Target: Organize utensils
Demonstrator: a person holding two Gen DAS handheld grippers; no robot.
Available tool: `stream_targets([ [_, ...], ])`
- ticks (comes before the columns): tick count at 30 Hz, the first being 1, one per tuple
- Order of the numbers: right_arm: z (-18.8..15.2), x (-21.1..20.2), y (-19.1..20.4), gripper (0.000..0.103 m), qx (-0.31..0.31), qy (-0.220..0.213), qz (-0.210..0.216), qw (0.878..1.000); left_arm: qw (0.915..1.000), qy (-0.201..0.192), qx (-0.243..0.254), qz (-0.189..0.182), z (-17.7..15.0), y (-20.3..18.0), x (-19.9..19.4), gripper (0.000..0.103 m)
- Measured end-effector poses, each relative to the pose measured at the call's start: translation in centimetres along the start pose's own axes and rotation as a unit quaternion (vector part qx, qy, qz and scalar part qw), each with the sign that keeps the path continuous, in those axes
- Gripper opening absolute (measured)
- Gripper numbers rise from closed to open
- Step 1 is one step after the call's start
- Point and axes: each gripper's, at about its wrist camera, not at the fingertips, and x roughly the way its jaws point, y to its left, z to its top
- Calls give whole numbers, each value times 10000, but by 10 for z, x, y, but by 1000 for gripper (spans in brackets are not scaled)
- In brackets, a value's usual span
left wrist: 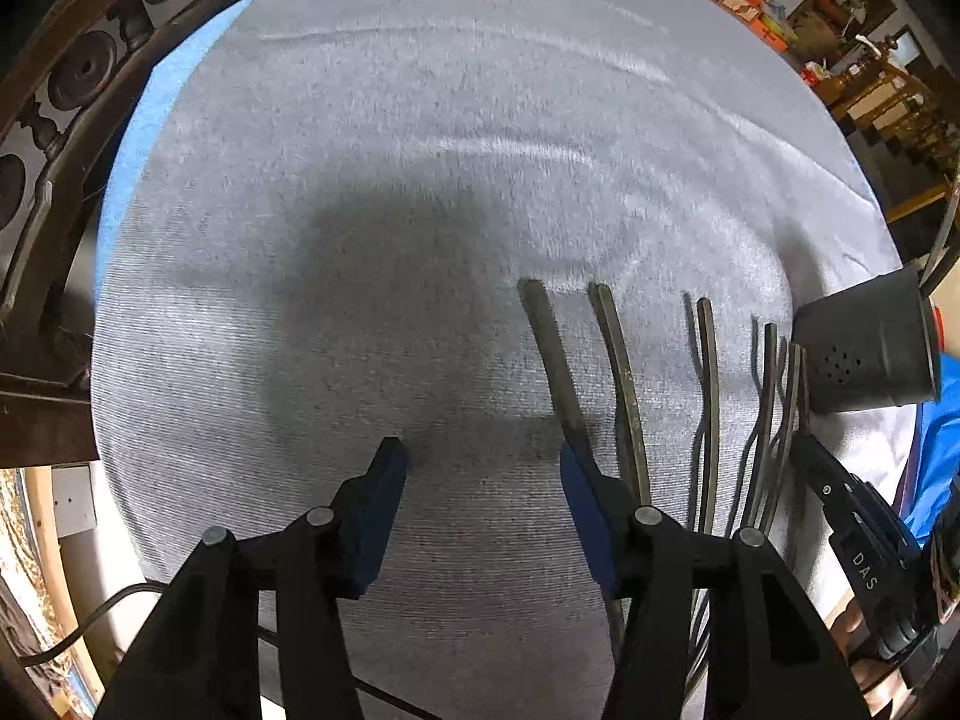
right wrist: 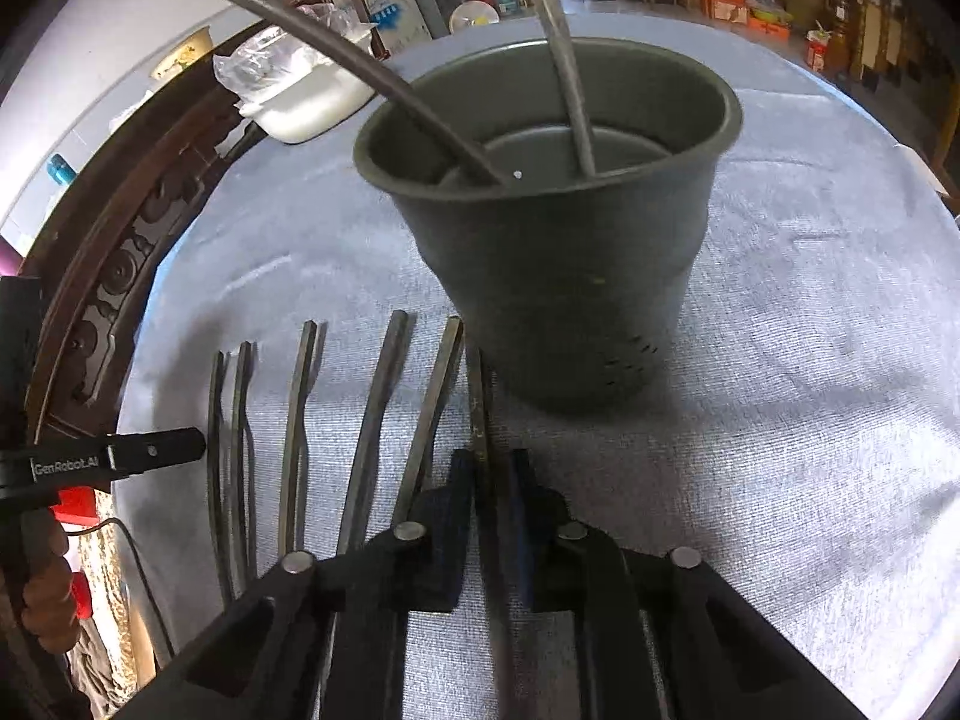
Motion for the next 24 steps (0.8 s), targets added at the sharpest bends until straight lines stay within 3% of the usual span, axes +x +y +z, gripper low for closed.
stream_targets([
  [7, -8, -5, 0, 9, -51, 185, 62, 9998, 9998, -5, -1, 209, 11, -9, 4, 55],
  [17, -3, -1, 2, 11, -85, 297, 78, 9995, 9986, -33, -451, -273, 19, -7, -2, 55],
  [24, 1, 0, -5, 11, 58, 403, 207, 9990, 9983, 60, -543, -215, 30, -14, 14, 55],
])
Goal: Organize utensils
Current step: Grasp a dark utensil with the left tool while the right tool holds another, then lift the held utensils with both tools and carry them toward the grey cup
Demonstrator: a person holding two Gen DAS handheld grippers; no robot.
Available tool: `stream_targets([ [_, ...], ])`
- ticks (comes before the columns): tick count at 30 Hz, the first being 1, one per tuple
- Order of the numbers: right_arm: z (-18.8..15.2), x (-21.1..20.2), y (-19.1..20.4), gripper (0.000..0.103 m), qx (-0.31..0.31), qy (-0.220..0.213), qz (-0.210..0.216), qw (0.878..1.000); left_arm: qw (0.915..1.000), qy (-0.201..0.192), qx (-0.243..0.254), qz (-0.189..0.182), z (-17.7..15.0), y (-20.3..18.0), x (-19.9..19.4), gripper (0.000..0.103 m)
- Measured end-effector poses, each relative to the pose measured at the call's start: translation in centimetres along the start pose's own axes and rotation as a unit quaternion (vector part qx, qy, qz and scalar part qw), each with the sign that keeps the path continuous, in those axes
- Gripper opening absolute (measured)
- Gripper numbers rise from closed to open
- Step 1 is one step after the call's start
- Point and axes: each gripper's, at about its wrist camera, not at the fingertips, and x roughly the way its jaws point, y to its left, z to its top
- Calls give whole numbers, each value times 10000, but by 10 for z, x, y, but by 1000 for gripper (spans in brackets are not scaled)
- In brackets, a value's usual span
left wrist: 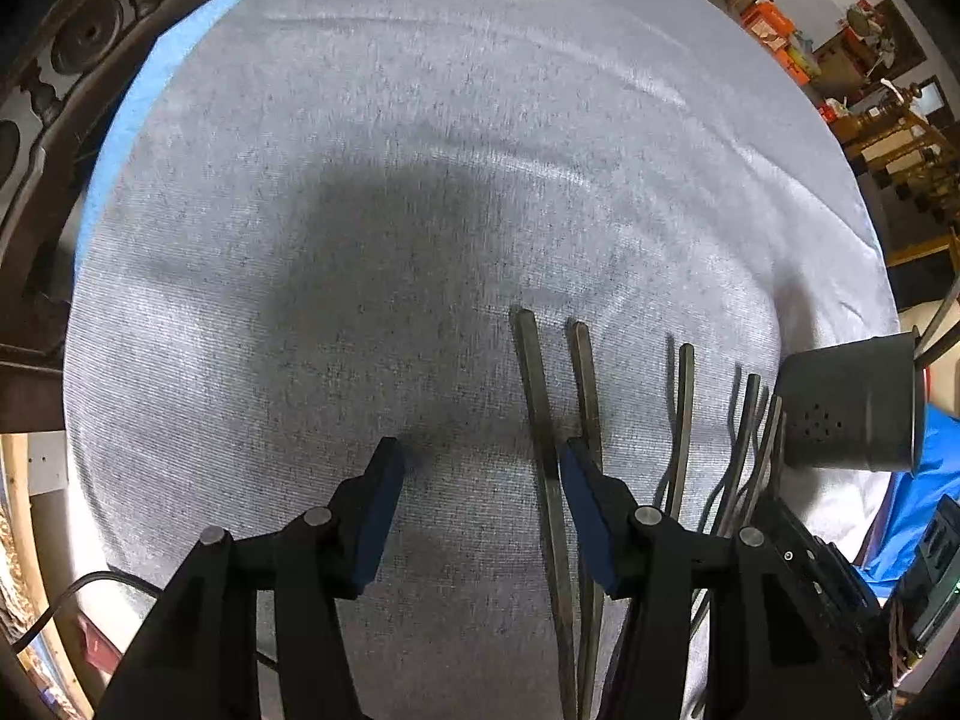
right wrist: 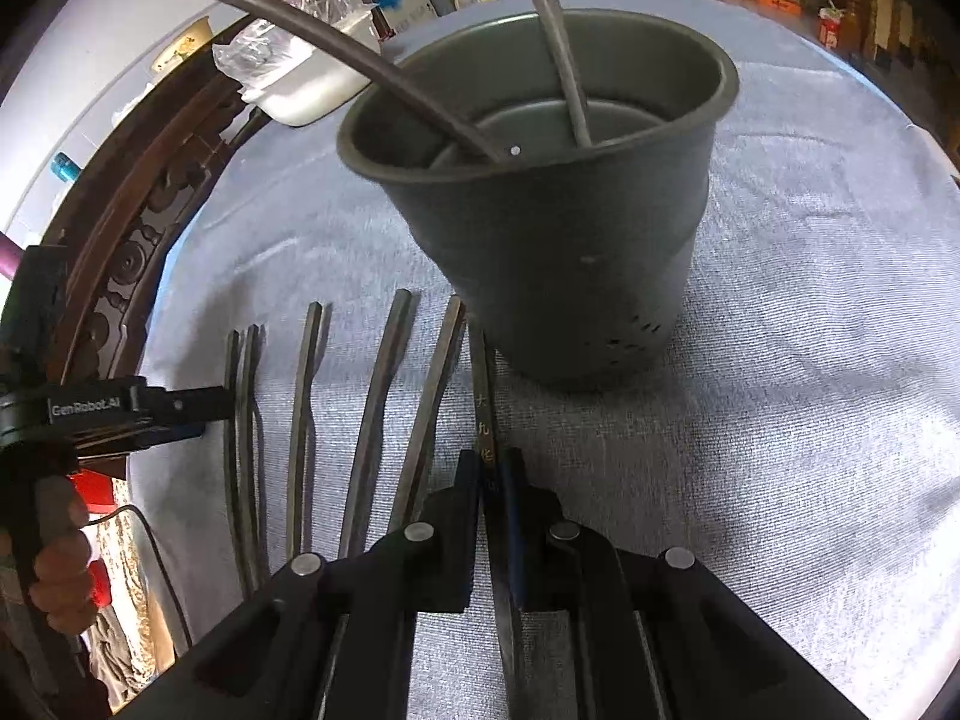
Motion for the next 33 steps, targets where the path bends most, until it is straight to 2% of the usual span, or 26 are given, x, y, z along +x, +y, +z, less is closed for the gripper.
stream_targets([
  [6, 6, 4, 10, 11, -171, 57, -277, 9995, 10000, 3, 45, 61, -3, -4, 6, 54],
  [9, 5, 4, 11, 10, -227, 26, -314, 9992, 9997, -68, 166, 163, -4, -6, 6, 39],
  [11, 4, 4, 12, 9, -271, -1, -332, 9991, 9995, -94, 201, 221, -3, -6, 4, 21],
  [13, 3, 3, 14, 8, -298, -11, -334, 9990, 9996, -93, 196, 185, -1, -1, 4, 13],
  [17, -2, -2, 15, 7, -280, -50, -44, 9996, 9999, -49, 113, -14, 0, 14, 2, 13],
  [22, -7, -22, 15, 7, -361, -318, 277, 9985, 9996, -261, 60, -89, -1, 24, -10, 11],
  [30, -15, -69, 27, 7, -599, -997, 593, 9914, 9937, -1066, 319, -159, -13, 10, -65, 8],
  [33, -16, -87, 28, 7, -580, -1337, 735, 9866, 9886, -1408, 456, -261, -21, 4, -94, 7],
])
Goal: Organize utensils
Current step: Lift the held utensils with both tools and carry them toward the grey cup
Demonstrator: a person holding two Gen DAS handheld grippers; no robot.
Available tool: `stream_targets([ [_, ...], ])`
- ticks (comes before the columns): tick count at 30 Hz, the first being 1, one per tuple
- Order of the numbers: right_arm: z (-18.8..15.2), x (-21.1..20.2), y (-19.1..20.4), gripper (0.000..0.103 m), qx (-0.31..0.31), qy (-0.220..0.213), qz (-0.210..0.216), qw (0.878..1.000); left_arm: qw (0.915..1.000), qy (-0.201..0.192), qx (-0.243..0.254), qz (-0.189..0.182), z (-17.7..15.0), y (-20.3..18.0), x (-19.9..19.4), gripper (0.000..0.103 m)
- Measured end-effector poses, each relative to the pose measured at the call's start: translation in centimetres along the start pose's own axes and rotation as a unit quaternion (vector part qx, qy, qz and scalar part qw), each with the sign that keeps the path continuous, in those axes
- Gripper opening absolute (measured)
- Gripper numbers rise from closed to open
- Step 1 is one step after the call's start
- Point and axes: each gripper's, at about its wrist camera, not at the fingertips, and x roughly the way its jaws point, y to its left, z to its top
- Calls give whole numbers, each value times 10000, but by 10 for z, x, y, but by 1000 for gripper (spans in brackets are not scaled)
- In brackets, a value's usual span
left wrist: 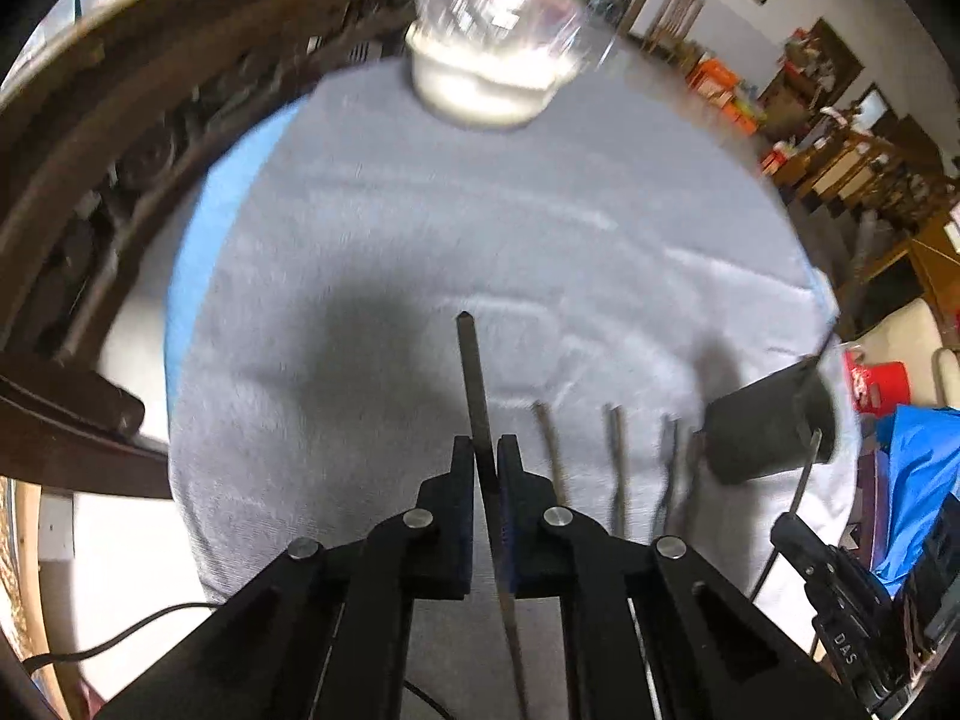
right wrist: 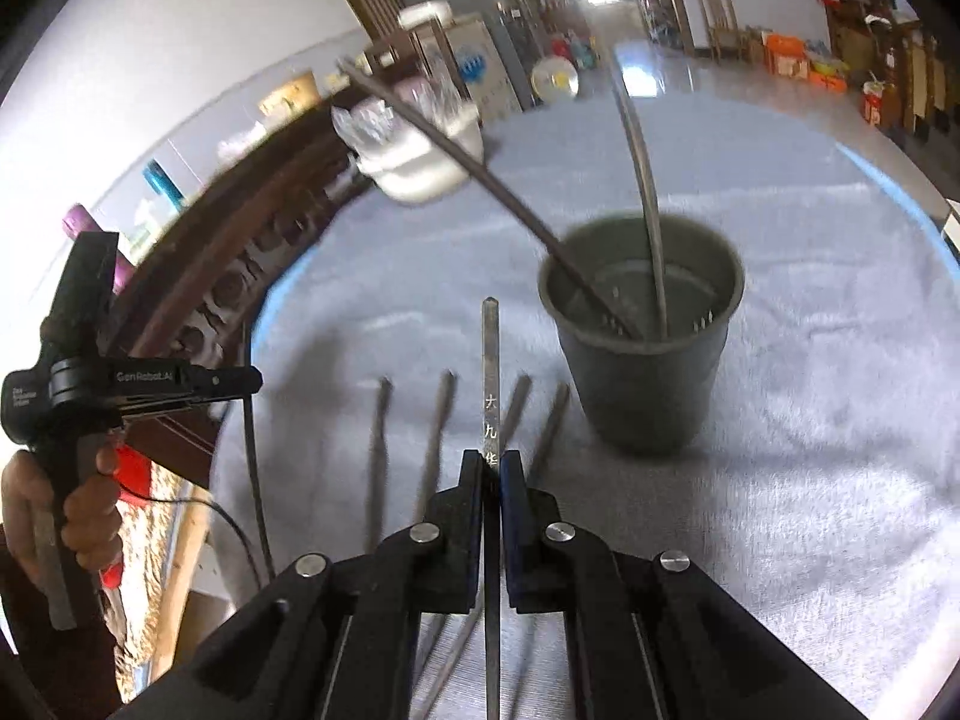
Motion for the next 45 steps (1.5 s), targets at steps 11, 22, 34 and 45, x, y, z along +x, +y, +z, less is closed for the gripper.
stream_targets([
  [11, 20, -70, -4, 7, 451, -1614, 351, 9852, 9924, -1039, 652, -96, -1, -45, -76, 6],
  [22, 13, -81, -17, 7, 658, -1715, 426, 9821, 9990, 422, -59, 118, 20, 0, 19, 34],
  [34, 7, -83, -25, 7, 739, -1673, 396, 9823, 9897, 1403, -92, 272, 43, -3, 109, 37],
  [45, 7, -81, -21, 7, 676, -1689, 404, 9825, 9913, 1299, -102, 189, 39, -4, 117, 6],
])
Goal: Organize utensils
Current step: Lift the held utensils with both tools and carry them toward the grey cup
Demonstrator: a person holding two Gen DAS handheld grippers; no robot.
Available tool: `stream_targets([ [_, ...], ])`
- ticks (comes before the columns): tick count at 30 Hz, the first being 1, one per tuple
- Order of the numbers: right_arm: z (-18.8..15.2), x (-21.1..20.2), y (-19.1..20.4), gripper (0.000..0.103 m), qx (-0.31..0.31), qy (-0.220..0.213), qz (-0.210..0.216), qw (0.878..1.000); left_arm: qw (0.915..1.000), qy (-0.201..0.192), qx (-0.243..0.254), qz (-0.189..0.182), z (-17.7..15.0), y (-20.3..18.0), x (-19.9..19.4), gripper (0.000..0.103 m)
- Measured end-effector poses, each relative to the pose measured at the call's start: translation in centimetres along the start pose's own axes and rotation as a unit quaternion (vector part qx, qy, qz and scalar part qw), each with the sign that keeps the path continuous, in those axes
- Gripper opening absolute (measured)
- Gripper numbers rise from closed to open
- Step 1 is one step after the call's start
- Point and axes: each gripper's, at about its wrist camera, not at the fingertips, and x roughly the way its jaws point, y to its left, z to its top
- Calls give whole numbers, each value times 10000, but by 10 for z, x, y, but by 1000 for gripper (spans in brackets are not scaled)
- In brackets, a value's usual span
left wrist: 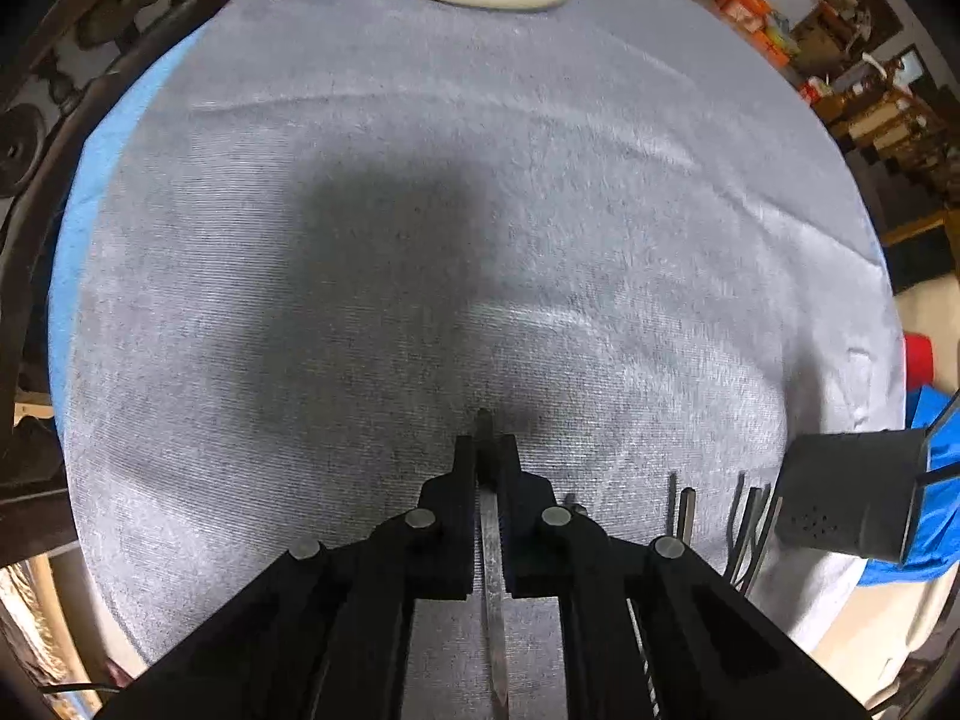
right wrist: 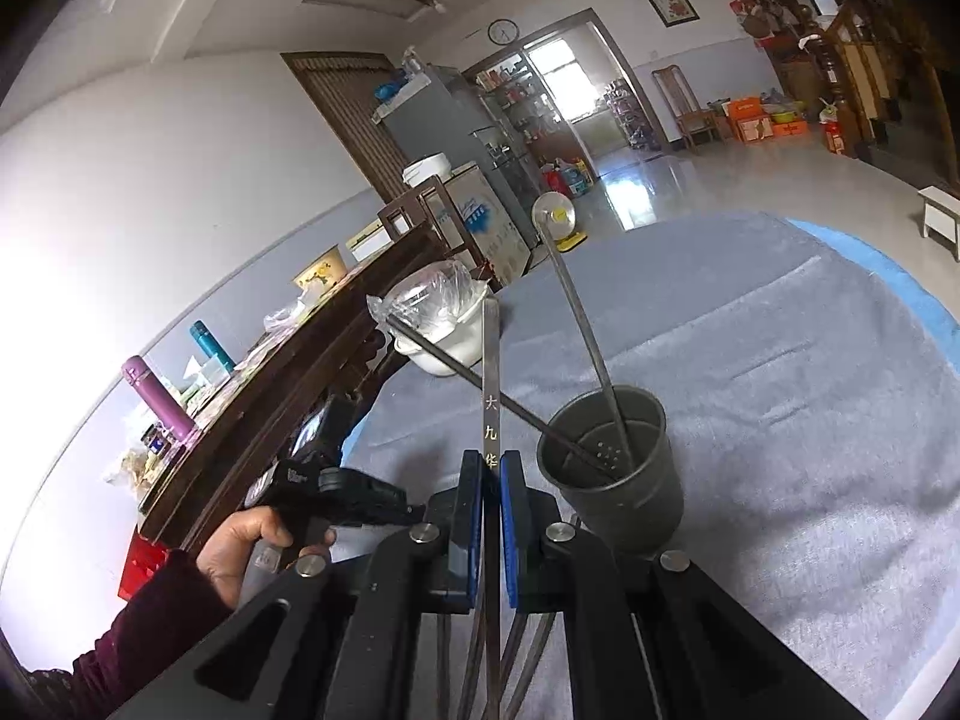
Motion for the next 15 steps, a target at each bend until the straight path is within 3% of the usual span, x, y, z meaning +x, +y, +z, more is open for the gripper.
stream_targets([
  [7, 21, -13, 7, 7, -170, -503, -143, 9985, 9946, -981, 218, -269, -29, -5, -82, 6],
  [15, 64, -30, 5, 7, -146, -1576, -476, 9862, 9653, -2372, 749, -795, -75, -30, -218, 6],
])
